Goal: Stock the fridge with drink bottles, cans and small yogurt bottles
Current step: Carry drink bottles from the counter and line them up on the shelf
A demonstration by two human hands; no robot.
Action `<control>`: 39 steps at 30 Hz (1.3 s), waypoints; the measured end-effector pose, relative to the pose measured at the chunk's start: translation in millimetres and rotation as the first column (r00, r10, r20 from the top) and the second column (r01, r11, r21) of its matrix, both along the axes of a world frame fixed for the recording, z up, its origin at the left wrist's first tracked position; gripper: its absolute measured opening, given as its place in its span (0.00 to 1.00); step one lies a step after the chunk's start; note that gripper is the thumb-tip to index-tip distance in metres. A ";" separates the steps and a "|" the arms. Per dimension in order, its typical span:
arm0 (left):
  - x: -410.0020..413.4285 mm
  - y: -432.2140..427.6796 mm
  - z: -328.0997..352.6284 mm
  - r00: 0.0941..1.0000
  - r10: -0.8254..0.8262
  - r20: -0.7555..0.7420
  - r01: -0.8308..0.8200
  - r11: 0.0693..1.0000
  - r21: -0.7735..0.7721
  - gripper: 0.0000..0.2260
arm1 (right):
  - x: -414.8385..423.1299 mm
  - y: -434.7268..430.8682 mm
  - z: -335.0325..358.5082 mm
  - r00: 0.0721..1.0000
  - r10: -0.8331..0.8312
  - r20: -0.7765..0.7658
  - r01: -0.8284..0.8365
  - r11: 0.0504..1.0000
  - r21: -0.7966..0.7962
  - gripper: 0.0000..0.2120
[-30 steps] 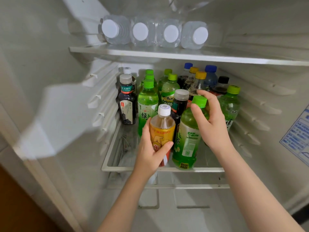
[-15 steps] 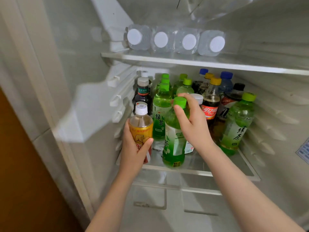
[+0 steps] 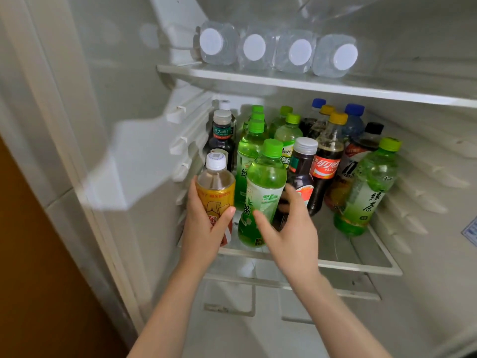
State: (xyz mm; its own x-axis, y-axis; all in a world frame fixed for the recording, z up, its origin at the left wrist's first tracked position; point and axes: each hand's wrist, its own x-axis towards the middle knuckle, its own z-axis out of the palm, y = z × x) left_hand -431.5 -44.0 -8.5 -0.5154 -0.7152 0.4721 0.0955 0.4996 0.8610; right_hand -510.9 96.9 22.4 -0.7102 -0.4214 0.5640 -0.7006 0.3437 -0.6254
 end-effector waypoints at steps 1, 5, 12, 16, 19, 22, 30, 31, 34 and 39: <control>0.0 0.8 0.5 1.000 0.016 0.000 -0.016 1.000 -0.007 0.39 | 3.4 -0.3 -8.2 0.999 -0.027 0.035 0.026 0.999 0.037 0.37; -1.9 2.9 1.7 0.996 0.082 0.028 -0.080 0.996 -0.040 0.40 | 1.9 -12.3 -19.2 0.994 -0.096 0.058 0.092 0.993 0.071 0.34; 1.3 -2.9 4.3 0.994 0.084 0.067 -0.080 0.995 -0.058 0.40 | -10.2 -41.1 -21.9 0.993 -0.028 0.118 0.022 0.998 0.051 0.35; 3.7 -3.1 7.0 0.996 0.067 0.057 -0.064 0.997 -0.046 0.40 | -17.5 -44.0 -25.4 0.979 0.100 0.175 -0.103 0.995 0.008 0.36; 4.6 -2.8 6.8 0.996 0.067 0.057 -0.065 0.997 -0.047 0.40 | -22.6 -45.8 -26.3 0.967 0.166 0.191 -0.171 0.985 0.006 0.35; 6.2 -2.6 7.5 0.996 0.056 0.063 -0.053 0.998 -0.043 0.40 | -24.5 -46.7 -25.9 0.964 0.196 0.182 -0.199 0.980 0.003 0.35; 6.9 -3.1 6.3 0.995 0.070 0.075 -0.066 0.996 -0.057 0.40 | -27.3 -49.4 -23.6 0.953 0.255 0.161 -0.260 0.966 0.010 0.33; 6.8 -3.1 6.1 0.995 0.071 0.075 -0.067 0.996 -0.060 0.40 | -27.0 -49.2 -23.7 0.953 0.257 0.159 -0.262 0.965 0.009 0.33; 6.8 -3.4 5.8 0.995 0.068 0.077 -0.063 0.996 -0.067 0.40 | -26.3 -48.8 -23.4 0.954 0.257 0.156 -0.259 0.966 -0.004 0.33; 6.9 -2.7 6.1 0.994 0.079 0.079 -0.073 0.994 -0.080 0.39 | -16.2 -38.2 -26.5 0.984 0.175 0.045 -0.177 0.983 0.045 0.32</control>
State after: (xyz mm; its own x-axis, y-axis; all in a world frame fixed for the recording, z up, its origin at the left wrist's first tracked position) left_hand -424.6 -46.7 -2.4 -0.5001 -0.7168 0.4859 -0.0143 0.5679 0.8230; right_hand -527.1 58.7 -4.1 -0.6443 -0.5678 0.5123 -0.7274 0.2480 -0.6399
